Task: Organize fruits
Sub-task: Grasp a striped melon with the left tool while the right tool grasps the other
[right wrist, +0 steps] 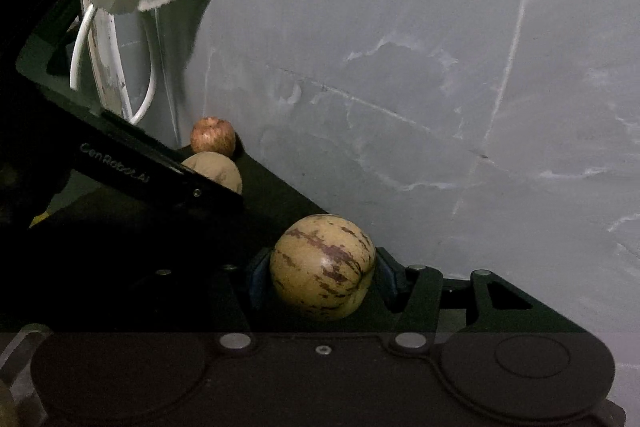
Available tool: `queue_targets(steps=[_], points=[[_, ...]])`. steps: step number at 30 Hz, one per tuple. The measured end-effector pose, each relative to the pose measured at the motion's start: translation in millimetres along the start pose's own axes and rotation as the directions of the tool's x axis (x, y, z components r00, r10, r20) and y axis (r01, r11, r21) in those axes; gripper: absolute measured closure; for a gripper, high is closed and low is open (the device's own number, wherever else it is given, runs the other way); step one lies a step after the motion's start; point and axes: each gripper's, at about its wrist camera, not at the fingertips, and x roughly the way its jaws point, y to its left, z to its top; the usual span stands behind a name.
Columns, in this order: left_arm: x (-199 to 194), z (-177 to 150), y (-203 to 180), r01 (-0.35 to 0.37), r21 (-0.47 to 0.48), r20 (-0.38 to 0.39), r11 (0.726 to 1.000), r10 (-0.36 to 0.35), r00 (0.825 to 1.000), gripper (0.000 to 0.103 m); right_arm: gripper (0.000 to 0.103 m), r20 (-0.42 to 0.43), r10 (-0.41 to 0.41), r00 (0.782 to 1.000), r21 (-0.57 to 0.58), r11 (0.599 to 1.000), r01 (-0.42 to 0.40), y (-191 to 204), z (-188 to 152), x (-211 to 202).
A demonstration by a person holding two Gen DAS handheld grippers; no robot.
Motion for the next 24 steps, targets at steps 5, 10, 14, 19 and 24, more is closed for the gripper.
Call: queue_targets(steps=[5, 10, 14, 19, 24], points=[[-21, -7, -17, -0.016, -0.045, 0.012, 0.999, 0.016, 1.000, 0.048, 0.048, 0.019, 0.002, 1.000, 0.019, 1.000, -0.002, -6, -5, -18], [-43, -18, -34, -0.032, -0.088, 0.035, 0.996, 0.035, 0.999, 0.048, 0.048, 0.029, 0.026, 0.999, 0.025, 0.999, -0.027, -15, -14, -34], [-53, -28, -48, -0.065, -0.129, 0.049, 0.990, 0.072, 0.996, 0.048, 0.048, 0.048, 0.064, 0.997, -0.001, 0.998, -0.064, -21, -21, -44], [-69, -43, -70, -0.102, -0.216, 0.068, 0.971, 0.119, 0.990, 0.048, 0.048, 0.062, 0.144, 0.988, -0.044, 0.989, -0.142, -33, -28, -56], [-88, -64, -98, -0.185, -0.312, 0.089, 0.932, 0.223, 0.971, 0.048, 0.048, 0.065, 0.254, 0.965, -0.135, 0.960, -0.244, -41, -33, -65]])
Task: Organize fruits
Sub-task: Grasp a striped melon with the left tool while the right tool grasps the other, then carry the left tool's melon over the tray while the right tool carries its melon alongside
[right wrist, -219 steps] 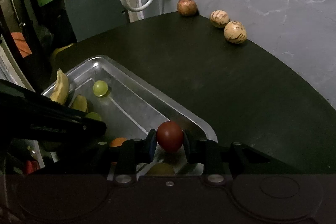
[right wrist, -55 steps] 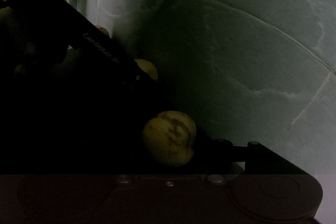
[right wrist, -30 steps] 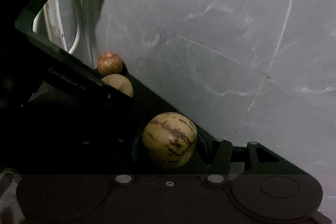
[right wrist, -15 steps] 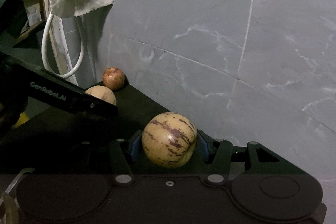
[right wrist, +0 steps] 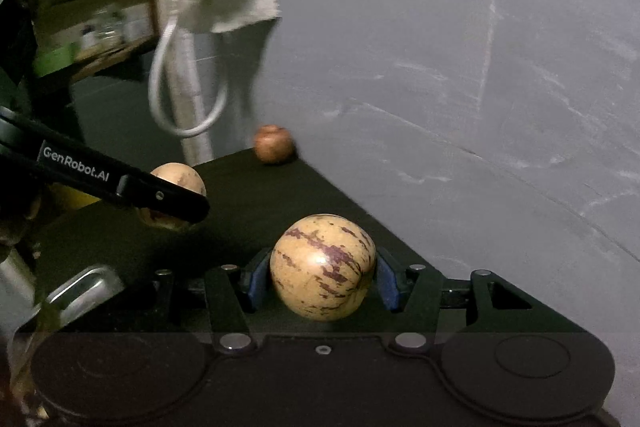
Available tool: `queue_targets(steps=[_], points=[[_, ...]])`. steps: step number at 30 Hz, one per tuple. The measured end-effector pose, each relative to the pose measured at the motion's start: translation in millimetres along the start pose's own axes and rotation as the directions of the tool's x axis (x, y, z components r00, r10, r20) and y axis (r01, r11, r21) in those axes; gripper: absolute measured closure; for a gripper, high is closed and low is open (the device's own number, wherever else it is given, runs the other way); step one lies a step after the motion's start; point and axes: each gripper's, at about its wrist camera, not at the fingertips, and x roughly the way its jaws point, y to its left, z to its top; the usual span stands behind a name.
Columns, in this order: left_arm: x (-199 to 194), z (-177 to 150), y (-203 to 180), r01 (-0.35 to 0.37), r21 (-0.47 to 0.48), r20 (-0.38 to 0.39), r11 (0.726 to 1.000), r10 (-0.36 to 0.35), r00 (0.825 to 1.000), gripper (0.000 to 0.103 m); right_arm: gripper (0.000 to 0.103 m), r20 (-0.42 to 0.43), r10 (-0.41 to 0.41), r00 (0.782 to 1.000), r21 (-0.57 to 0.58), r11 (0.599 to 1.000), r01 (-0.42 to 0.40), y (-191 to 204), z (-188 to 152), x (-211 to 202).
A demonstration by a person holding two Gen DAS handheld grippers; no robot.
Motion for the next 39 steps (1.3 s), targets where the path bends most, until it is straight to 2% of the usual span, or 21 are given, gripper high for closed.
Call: queue_targets(steps=[3, 6, 9, 14, 18, 26, 30, 34, 39], points=[[-18, -20, -10, -0.068, -0.081, 0.027, 0.994, 0.070, 0.997, 0.048, 0.048, 0.015, 0.069, 0.997, -0.076, 0.995, -0.068, 0, -3, -10], [-39, -42, -21, -0.128, -0.175, 0.053, 0.976, 0.139, 0.989, 0.048, 0.048, 0.013, 0.132, 0.991, -0.111, 0.985, -0.130, 1, -4, -22], [-62, -62, -31, -0.163, -0.270, 0.066, 0.949, 0.187, 0.980, 0.048, 0.048, 0.015, 0.190, 0.982, -0.155, 0.970, -0.186, 8, -5, -35], [-91, -86, -46, -0.208, -0.344, 0.078, 0.916, 0.248, 0.966, 0.048, 0.048, 0.028, 0.245, 0.969, -0.180, 0.955, -0.236, 20, -2, -49], [-112, -103, -52, -0.210, -0.378, 0.097, 0.902, 0.265, 0.959, 0.048, 0.048, 0.023, 0.258, 0.966, -0.179, 0.952, -0.250, 29, -4, -54], [-141, -134, -48, -0.216, -0.412, 0.124, 0.885, 0.289, 0.949, 0.048, 0.048, 0.007, 0.234, 0.972, -0.154, 0.961, -0.230, 46, -21, -61], [-148, -148, -49, -0.238, -0.417, 0.114, 0.877, 0.311, 0.944, 0.048, 0.048, -0.015, 0.251, 0.968, -0.154, 0.956, -0.250, 49, -30, -62], [-149, -163, -55, -0.255, -0.435, 0.102, 0.864, 0.328, 0.939, 0.048, 0.048, -0.039, 0.294, 0.955, -0.177, 0.939, -0.296, 48, -37, -60], [-144, -181, -68, -0.282, -0.479, 0.078, 0.831, 0.360, 0.929, 0.048, 0.048, -0.085, 0.376, 0.923, -0.227, 0.894, -0.386, 41, -44, -57]])
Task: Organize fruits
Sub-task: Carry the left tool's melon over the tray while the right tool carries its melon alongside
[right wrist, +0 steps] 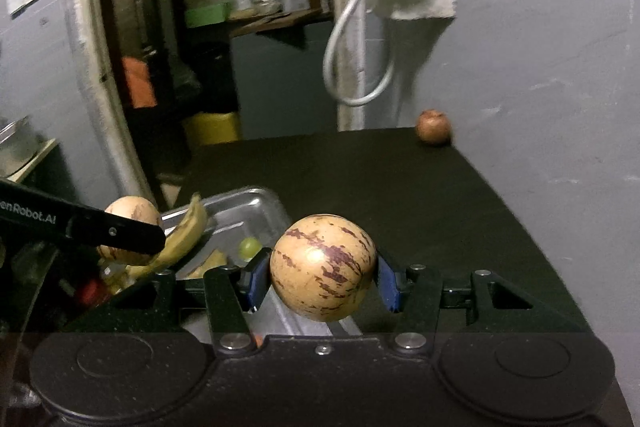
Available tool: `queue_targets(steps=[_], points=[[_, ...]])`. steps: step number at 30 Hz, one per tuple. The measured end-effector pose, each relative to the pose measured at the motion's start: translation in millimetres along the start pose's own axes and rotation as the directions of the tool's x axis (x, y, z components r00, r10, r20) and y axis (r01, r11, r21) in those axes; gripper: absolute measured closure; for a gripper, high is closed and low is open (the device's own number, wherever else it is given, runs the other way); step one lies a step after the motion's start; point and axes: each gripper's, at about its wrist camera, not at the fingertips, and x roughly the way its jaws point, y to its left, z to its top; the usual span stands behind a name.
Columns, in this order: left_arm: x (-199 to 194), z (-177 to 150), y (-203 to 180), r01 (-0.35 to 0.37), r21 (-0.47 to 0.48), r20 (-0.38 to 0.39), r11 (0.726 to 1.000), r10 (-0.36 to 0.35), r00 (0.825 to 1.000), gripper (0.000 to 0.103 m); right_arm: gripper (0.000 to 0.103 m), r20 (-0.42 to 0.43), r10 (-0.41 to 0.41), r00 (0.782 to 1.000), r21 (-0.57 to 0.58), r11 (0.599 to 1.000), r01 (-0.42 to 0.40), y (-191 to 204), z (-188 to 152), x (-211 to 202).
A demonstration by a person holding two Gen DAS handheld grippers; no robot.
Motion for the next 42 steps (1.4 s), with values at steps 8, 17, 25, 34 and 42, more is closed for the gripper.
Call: queue_targets(steps=[8, 17, 25, 34, 42], points=[[-7, -47, -12, -0.112, -0.160, -0.015, 0.981, 0.111, 0.994, 0.048, 0.048, -0.031, 0.176, 0.984, -0.114, 0.977, -0.178, -13, -4, 12], [-12, -94, -38, -0.215, -0.296, -0.022, 0.931, 0.218, 0.976, 0.048, 0.048, -0.088, 0.291, 0.953, -0.192, 0.933, -0.303, -19, -10, 33], [1, -108, -53, -0.260, -0.318, -0.058, 0.912, 0.255, 0.965, 0.048, 0.048, -0.128, 0.331, 0.935, -0.216, 0.911, -0.352, -20, -12, 51], [15, -112, -57, -0.304, -0.331, -0.081, 0.893, 0.294, 0.952, 0.048, 0.048, -0.155, 0.336, 0.929, -0.222, 0.904, -0.365, -20, -12, 73], [31, -109, -56, -0.333, -0.324, -0.107, 0.886, 0.315, 0.943, 0.047, 0.048, -0.193, 0.352, 0.916, -0.215, 0.896, -0.389, -16, -12, 92]])
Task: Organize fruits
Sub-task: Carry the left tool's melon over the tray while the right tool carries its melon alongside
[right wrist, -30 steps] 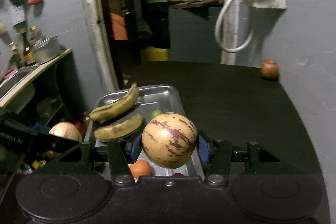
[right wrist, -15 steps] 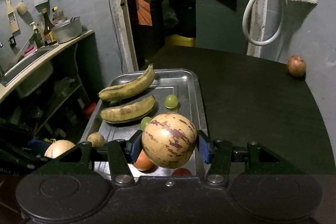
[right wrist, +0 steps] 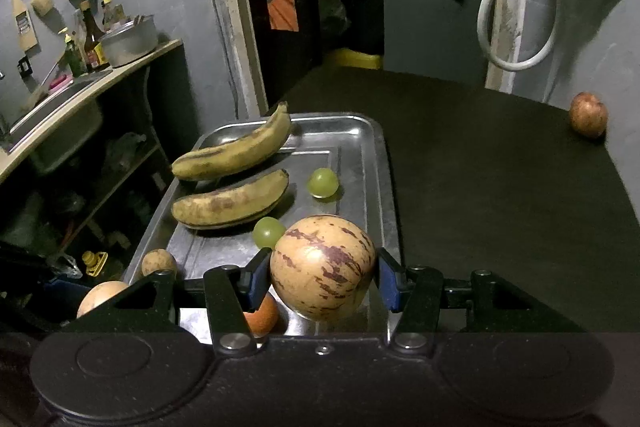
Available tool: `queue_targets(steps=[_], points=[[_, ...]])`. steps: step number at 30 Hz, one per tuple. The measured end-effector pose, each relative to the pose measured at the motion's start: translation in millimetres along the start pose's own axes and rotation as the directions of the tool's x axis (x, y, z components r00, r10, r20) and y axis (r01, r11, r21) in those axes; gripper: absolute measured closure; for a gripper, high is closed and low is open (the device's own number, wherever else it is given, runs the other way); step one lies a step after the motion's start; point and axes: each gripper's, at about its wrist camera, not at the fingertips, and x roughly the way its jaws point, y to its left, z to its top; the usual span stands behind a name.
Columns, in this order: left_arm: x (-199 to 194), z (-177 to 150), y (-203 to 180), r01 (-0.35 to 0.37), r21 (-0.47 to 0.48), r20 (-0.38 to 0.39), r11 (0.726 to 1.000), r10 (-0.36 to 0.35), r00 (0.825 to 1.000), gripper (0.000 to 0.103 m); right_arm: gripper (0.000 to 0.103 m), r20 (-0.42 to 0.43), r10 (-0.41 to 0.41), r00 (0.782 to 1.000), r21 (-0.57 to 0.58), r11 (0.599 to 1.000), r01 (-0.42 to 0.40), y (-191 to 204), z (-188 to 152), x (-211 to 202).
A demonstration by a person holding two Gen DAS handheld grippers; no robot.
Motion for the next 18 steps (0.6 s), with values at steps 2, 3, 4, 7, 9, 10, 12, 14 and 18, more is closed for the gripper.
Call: queue_targets(steps=[2, 3, 4, 7, 9, 10, 12, 14, 18], points=[[2, 0, 0, -0.009, -0.002, -0.003, 1.000, 0.009, 1.000, 0.047, 0.048, -0.003, 0.008, 1.000, 0.006, 1.000, -0.008, -1, 1, 3], [3, 1, 0, -0.013, -0.002, -0.005, 1.000, 0.013, 1.000, 0.047, 0.048, -0.007, 0.009, 1.000, 0.011, 1.000, -0.009, -2, 1, 5], [5, 1, 0, -0.018, -0.002, -0.007, 1.000, 0.018, 1.000, 0.047, 0.048, -0.013, 0.010, 1.000, 0.016, 1.000, -0.010, -3, 2, 6], [7, 0, 0, -0.019, -0.002, -0.009, 1.000, 0.019, 1.000, 0.047, 0.048, -0.024, 0.013, 1.000, 0.033, 0.999, -0.012, -5, 2, 11], [7, 0, 0, -0.020, -0.003, -0.008, 1.000, 0.020, 1.000, 0.047, 0.048, -0.030, 0.018, 0.999, 0.041, 0.999, -0.017, -6, 2, 12], [7, 0, -1, -0.020, -0.005, -0.008, 1.000, 0.020, 1.000, 0.047, 0.048, -0.033, 0.019, 0.999, 0.042, 0.999, -0.018, -7, 1, 13], [8, 0, -1, -0.019, -0.009, -0.010, 1.000, 0.019, 1.000, 0.047, 0.048, -0.038, 0.021, 0.999, 0.045, 0.999, -0.019, -7, 0, 15], [8, -1, -2, -0.020, -0.010, -0.010, 1.000, 0.020, 1.000, 0.047, 0.048, -0.043, 0.024, 0.999, 0.049, 0.999, -0.022, -9, -1, 16], [10, -3, -4, -0.021, -0.012, -0.016, 1.000, 0.020, 1.000, 0.047, 0.048, -0.049, 0.033, 0.998, 0.050, 0.998, -0.031, -9, -3, 18]])
